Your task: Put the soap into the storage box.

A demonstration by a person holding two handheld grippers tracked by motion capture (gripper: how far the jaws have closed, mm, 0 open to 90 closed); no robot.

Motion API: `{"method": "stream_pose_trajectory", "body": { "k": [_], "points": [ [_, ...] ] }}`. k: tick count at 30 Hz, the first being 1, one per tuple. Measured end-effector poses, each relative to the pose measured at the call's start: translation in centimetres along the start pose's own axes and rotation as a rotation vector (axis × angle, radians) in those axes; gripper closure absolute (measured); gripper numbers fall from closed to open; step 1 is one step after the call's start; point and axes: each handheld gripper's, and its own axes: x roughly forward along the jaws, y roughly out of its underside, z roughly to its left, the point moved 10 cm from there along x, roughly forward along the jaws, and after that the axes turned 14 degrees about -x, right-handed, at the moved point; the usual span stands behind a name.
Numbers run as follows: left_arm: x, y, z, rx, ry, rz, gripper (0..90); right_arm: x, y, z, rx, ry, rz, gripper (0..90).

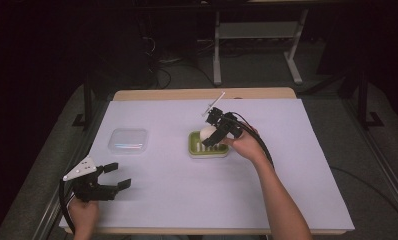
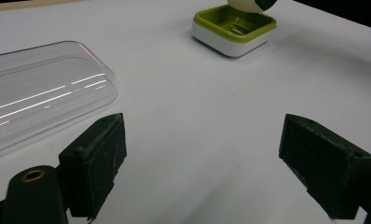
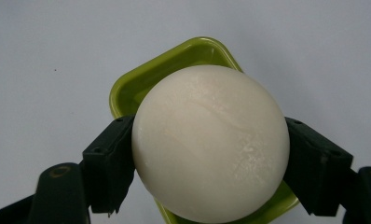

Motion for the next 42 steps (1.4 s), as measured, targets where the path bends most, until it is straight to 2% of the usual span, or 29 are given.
{"method": "stream_pose_trajectory", "body": {
  "k": [42],
  "points": [
    [0.0, 0.0, 0.0, 0.000, -0.001, -0.001, 14.5, 2.1, 1.0, 0.1, 0.021, -0.012, 0.051, 23.6]
  ]
}}
